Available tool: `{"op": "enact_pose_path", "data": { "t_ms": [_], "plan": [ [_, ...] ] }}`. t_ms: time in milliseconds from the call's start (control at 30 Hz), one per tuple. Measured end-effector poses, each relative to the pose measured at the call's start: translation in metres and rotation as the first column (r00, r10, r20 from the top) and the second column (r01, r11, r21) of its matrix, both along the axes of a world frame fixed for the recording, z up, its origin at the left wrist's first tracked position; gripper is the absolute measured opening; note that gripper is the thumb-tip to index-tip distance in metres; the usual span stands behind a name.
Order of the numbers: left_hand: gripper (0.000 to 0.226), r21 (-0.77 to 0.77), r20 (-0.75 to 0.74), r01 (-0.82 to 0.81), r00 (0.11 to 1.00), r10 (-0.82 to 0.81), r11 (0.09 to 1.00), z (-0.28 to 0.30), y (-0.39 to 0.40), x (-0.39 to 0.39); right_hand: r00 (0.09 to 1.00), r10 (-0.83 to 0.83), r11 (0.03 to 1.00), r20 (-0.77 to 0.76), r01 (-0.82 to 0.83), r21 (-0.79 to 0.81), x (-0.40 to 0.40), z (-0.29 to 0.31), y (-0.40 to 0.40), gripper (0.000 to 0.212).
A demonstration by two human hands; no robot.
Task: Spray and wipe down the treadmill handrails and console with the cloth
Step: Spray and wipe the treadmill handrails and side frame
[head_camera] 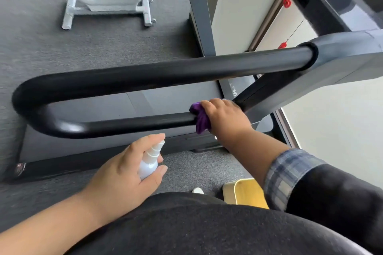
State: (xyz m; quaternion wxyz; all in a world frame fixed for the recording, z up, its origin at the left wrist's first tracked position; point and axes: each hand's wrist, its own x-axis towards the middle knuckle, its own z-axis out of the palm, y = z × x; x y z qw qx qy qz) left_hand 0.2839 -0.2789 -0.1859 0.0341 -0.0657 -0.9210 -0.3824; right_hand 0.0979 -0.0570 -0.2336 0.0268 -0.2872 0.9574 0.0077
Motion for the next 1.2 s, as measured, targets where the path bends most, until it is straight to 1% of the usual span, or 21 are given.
{"op": "enact_pose_path", "data": {
  "t_ms": [133, 267, 433, 633, 733, 833, 900, 967, 1033, 1100, 1133, 1200],
  "plan": [
    [0.061, 0.012, -0.006, -0.095, 0.995, 0.095, 0.995, -0.003, 0.003, 0.0, 0.998, 0.037, 0.999, 0.049, -0.038, 0.01, -0.001, 0.002, 0.004, 0.059],
    [0.077, 0.0, -0.01, -0.212, 0.977, 0.212, 0.977, -0.002, -0.009, 0.013, 0.995, 0.072, 0.997, 0.065, -0.072, 0.001, 0.0, 0.001, -0.012, 0.064],
    [0.062, 0.024, -0.021, -0.288, 0.957, 0.288, 0.957, 0.005, -0.022, 0.035, 0.986, 0.141, 0.99, 0.086, -0.14, -0.02, 0.008, -0.001, -0.046, 0.065],
    [0.061, 0.05, -0.031, -0.317, 0.947, 0.318, 0.947, 0.01, -0.044, 0.056, 0.985, 0.153, 0.986, 0.078, -0.148, -0.074, 0.022, 0.001, -0.079, 0.064],
    [0.062, 0.047, -0.01, -0.311, 0.95, 0.311, 0.949, 0.012, -0.057, 0.069, 0.98, 0.181, 0.978, 0.089, -0.17, -0.122, 0.035, 0.004, -0.108, 0.067],
    [0.063, 0.026, -0.013, -0.295, 0.955, 0.296, 0.955, 0.014, -0.075, 0.081, 0.966, 0.239, 0.954, 0.1, -0.215, -0.211, 0.055, 0.01, -0.155, 0.071],
    [0.06, 0.003, 0.002, -0.292, 0.956, 0.292, 0.956, 0.015, -0.088, 0.09, 0.954, 0.274, 0.924, 0.124, -0.226, -0.308, 0.069, 0.013, -0.194, 0.073],
    [0.059, -0.023, 0.013, -0.296, 0.955, 0.297, 0.955, 0.015, -0.102, 0.099, 0.937, 0.301, 0.88, 0.177, -0.202, -0.429, 0.082, 0.017, -0.23, 0.071],
    [0.061, -0.091, -0.021, -0.264, 0.965, 0.263, 0.96, 0.017, -0.116, 0.106, 0.933, 0.298, 0.809, 0.202, -0.135, -0.572, 0.094, 0.019, -0.252, 0.059],
    [0.062, -0.154, -0.087, -0.18, 0.982, 0.168, 0.972, 0.018, -0.127, 0.109, 0.951, 0.269, 0.765, 0.152, -0.116, -0.634, 0.102, 0.018, -0.26, 0.053],
    [0.062, -0.167, -0.118, -0.138, 0.986, 0.119, 0.976, 0.017, -0.132, 0.11, 0.96, 0.261, 0.765, 0.1, -0.143, -0.628, 0.104, 0.017, -0.26, 0.053],
    [0.063, -0.165, -0.156, -0.084, 0.986, 0.058, 0.983, 0.014, -0.137, 0.107, 0.968, 0.249, 0.796, 0.008, -0.2, -0.572, 0.107, 0.014, -0.259, 0.054]
  ]
}}
